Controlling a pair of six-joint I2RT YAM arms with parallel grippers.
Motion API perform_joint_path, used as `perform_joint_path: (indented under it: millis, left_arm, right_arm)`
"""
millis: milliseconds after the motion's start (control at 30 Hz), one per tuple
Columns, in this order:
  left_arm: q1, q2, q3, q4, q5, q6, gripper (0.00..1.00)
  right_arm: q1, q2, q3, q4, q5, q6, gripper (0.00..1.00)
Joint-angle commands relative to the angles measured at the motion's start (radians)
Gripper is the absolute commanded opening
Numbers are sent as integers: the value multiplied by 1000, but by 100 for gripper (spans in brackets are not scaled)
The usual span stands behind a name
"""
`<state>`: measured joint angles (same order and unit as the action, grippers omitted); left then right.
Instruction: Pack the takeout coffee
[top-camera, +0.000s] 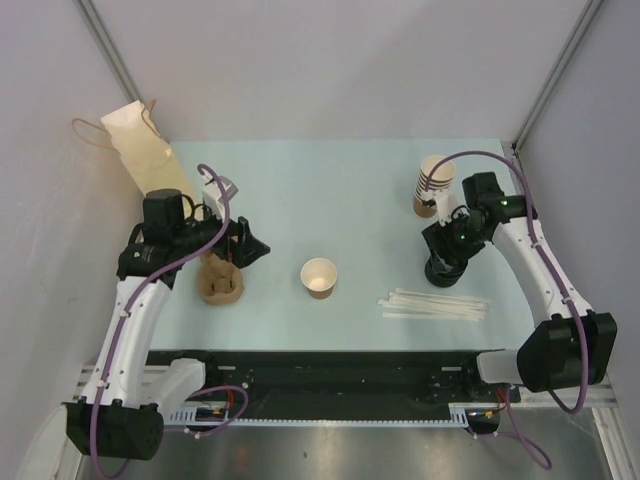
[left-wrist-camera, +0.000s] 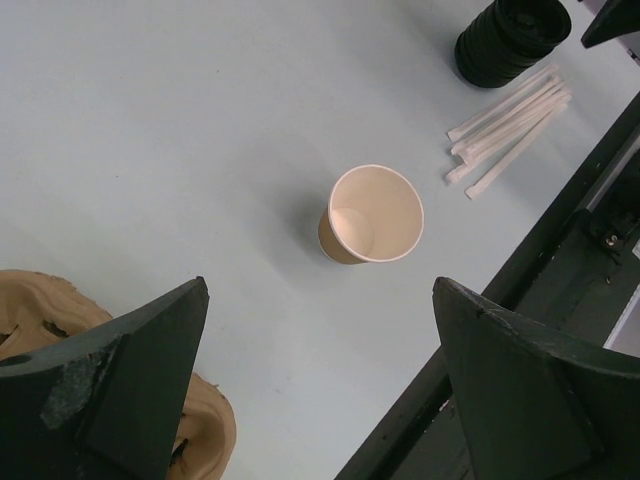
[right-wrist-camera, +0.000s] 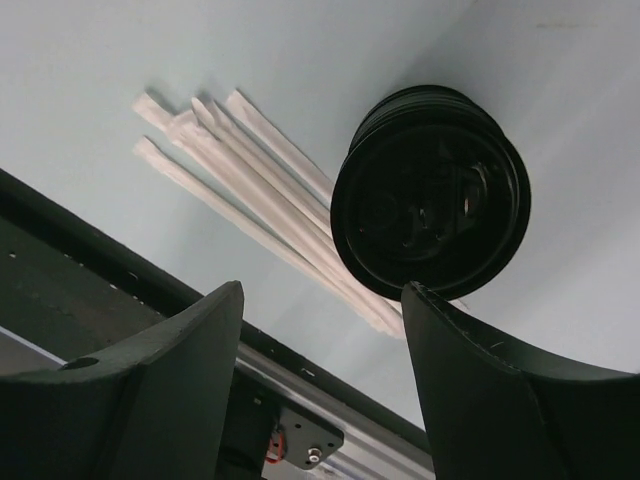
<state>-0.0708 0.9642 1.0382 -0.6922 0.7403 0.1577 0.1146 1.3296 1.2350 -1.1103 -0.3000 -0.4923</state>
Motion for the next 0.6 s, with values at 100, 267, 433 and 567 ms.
perform_joint_path:
  millis: [100,267,433,567]
  left_arm:
    - [-7,-33,-1,30,18,3,100]
    - [-7,-32,-4,31,18,5,100]
    - [-7,-28,2,33,18,6,100]
    - [-7,-25,2,34,14,3,100]
  right_arm:
    - [80,-7,-68,99,153,-8,67]
    - [100,16,-98,142,176,-8,66]
    - [100,36,-111,165,182,-17,62]
    - [100,59,-120,181,183,-28,57]
